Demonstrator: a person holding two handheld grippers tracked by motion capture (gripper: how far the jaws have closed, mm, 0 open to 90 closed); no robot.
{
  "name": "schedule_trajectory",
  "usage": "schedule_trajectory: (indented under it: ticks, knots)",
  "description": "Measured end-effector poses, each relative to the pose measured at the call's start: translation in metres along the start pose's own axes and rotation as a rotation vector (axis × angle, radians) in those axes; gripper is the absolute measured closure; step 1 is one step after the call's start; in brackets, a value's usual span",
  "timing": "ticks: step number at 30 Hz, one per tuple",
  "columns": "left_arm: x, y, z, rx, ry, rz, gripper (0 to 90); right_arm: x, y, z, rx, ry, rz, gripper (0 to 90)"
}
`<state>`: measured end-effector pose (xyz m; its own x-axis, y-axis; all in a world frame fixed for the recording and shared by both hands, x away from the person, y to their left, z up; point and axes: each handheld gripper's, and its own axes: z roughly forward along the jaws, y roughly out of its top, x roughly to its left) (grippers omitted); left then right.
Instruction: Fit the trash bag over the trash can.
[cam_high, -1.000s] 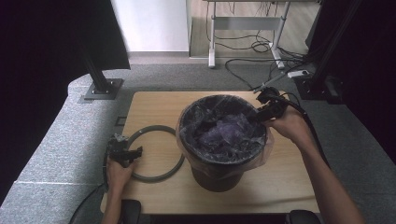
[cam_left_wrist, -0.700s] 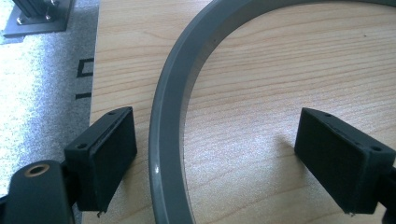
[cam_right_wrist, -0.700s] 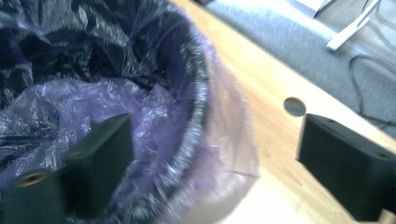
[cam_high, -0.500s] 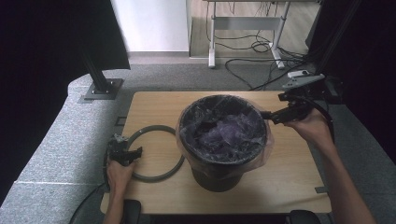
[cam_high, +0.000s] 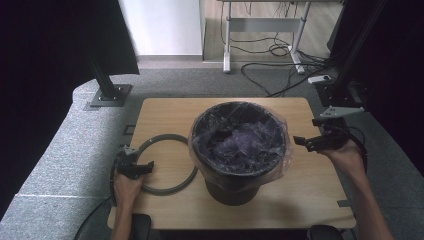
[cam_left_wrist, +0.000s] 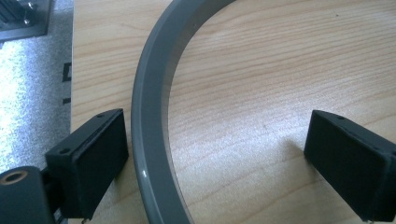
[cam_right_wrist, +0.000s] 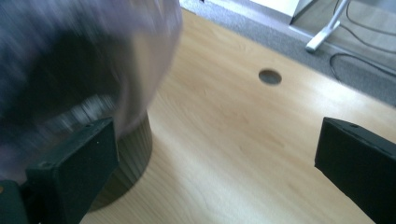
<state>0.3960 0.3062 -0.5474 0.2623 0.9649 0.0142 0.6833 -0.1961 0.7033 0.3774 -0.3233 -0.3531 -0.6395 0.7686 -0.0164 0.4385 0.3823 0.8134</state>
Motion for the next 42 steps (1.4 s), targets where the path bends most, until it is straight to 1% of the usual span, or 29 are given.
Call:
schedule_trajectory:
  ticks: [3,4,5,6,7,8,10,16,21,26,30,33,34,35,37,39,42]
  knots:
    - [-0.003,-0.002,-0.002,0.0,0.023,-0.023,6.0,-0.003,-0.021,0.011,0.016,-0.01,0.012,0.0]
    - [-0.003,-0.002,-0.002,0.0,0.023,-0.023,6.1,-0.003,-0.021,0.011,0.016,-0.01,0.012,0.0]
    - [-0.003,-0.002,-0.002,-0.001,0.023,-0.024,6.1,-0.004,-0.033,0.018,0.028,-0.013,0.022,0.0]
    - [-0.003,-0.002,-0.002,-0.001,0.023,-0.024,6.2,-0.004,-0.033,0.018,0.028,-0.013,0.022,0.0]
    - [-0.003,-0.003,-0.003,-0.001,0.022,-0.023,6.2,-0.005,-0.043,0.024,0.039,-0.019,0.027,0.0]
    - [-0.002,-0.003,-0.003,-0.002,0.02,-0.022,6.2,-0.005,-0.048,0.028,0.046,-0.024,0.029,0.0]
    - [-0.002,-0.004,-0.004,0.001,0.014,-0.013,6.3,-0.006,-0.06,0.035,0.06,-0.029,0.027,0.0]
    - [-0.001,-0.006,-0.006,0.001,-0.007,0.003,5.9,-0.004,-0.095,0.054,0.085,-0.041,0.053,0.0]
    - [-0.004,-0.006,-0.005,0.007,-0.037,0.037,3.4,-0.003,-0.127,0.068,0.11,-0.04,0.094,0.0]
    - [-0.005,-0.006,-0.005,0.015,-0.045,0.046,0.9,-0.003,-0.154,0.078,0.116,-0.051,0.136,0.0]
    - [-0.005,-0.006,-0.005,0.017,-0.046,0.045,0.0,-0.003,-0.167,0.086,0.126,-0.069,0.135,0.0]
    - [-0.005,-0.006,-0.005,0.017,-0.044,0.043,0.0,-0.003,-0.176,0.092,0.138,-0.073,0.134,0.0]
    - [-0.005,-0.006,-0.005,0.017,-0.044,0.042,0.0,-0.003,-0.18,0.094,0.154,-0.074,0.129,0.0]
    - [-0.006,-0.006,-0.005,0.017,-0.043,0.041,0.0,-0.002,-0.183,0.096,0.152,-0.094,0.106,0.0]
    - [-0.006,-0.006,-0.005,0.017,-0.042,0.04,0.0,-0.003,-0.184,0.095,0.151,-0.099,0.116,0.0]
    - [-0.006,-0.006,-0.005,0.017,-0.04,0.038,0.0,-0.003,-0.184,0.095,0.152,-0.101,0.115,0.0]
    - [-0.007,-0.006,-0.005,0.018,-0.026,0.026,0.0,-0.003,-0.184,0.094,0.152,-0.102,0.115,0.0]
